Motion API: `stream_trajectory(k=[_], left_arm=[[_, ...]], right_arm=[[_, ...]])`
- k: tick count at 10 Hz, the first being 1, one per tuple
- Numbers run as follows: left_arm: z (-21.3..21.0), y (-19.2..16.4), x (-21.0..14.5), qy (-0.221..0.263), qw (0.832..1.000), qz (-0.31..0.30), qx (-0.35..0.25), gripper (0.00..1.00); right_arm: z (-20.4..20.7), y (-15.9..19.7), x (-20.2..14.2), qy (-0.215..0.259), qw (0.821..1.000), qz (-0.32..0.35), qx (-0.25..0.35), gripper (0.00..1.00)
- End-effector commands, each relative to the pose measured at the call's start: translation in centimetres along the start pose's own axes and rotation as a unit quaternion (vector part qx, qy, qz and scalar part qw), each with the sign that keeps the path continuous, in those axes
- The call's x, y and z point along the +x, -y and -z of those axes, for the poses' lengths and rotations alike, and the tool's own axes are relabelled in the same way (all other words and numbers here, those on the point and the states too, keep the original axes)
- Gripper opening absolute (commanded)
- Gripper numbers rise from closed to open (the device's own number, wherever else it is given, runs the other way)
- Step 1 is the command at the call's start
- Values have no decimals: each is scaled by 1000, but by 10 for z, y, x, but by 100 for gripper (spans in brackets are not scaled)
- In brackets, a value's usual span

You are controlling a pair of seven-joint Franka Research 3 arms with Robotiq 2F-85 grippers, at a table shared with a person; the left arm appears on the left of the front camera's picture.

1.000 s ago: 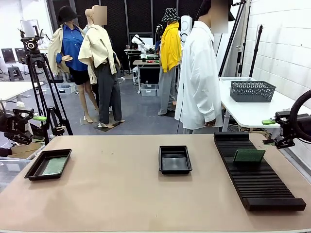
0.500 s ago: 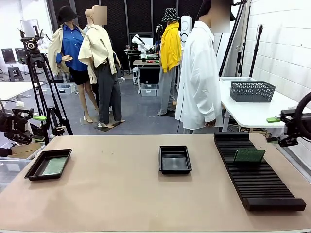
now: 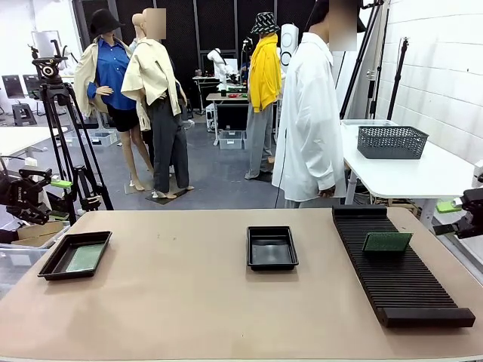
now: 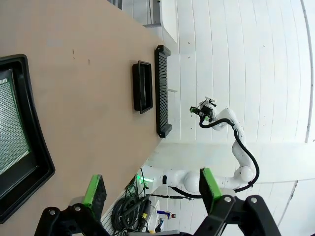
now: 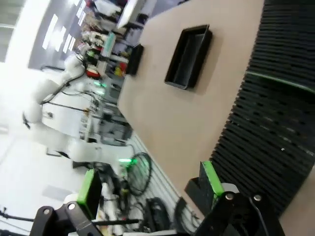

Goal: Inspect and transfer BCBs to ESD trays.
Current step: Pick up the Blank PCB from the PCB Rack and place it in the right ESD tray.

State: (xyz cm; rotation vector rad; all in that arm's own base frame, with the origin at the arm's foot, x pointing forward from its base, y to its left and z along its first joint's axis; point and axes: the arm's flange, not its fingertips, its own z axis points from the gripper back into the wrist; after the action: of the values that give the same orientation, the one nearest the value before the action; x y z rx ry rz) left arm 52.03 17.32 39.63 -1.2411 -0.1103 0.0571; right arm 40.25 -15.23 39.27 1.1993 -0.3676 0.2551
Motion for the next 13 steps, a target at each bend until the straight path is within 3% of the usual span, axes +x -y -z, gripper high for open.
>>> stream_trajectory(k=[1, 4, 7, 10, 13], left_arm=[[0, 2, 0, 2, 1000, 0, 0, 100], [0, 2, 0, 2, 1000, 0, 0, 100], [0, 2, 0, 2, 1000, 0, 0, 100], [0, 2, 0, 2, 1000, 0, 0, 100], [0, 2, 0, 2, 1000, 0, 0, 100]], right_arm=[[10, 6, 26, -39, 998, -44, -31, 100], [27, 1, 77, -117, 981, -127, -87, 100], [50, -21, 120, -223, 937, -215, -162, 100], [79, -33, 151, -329, 867, -299, -223, 100], [108, -34, 152, -398, 784, -395, -267, 100]])
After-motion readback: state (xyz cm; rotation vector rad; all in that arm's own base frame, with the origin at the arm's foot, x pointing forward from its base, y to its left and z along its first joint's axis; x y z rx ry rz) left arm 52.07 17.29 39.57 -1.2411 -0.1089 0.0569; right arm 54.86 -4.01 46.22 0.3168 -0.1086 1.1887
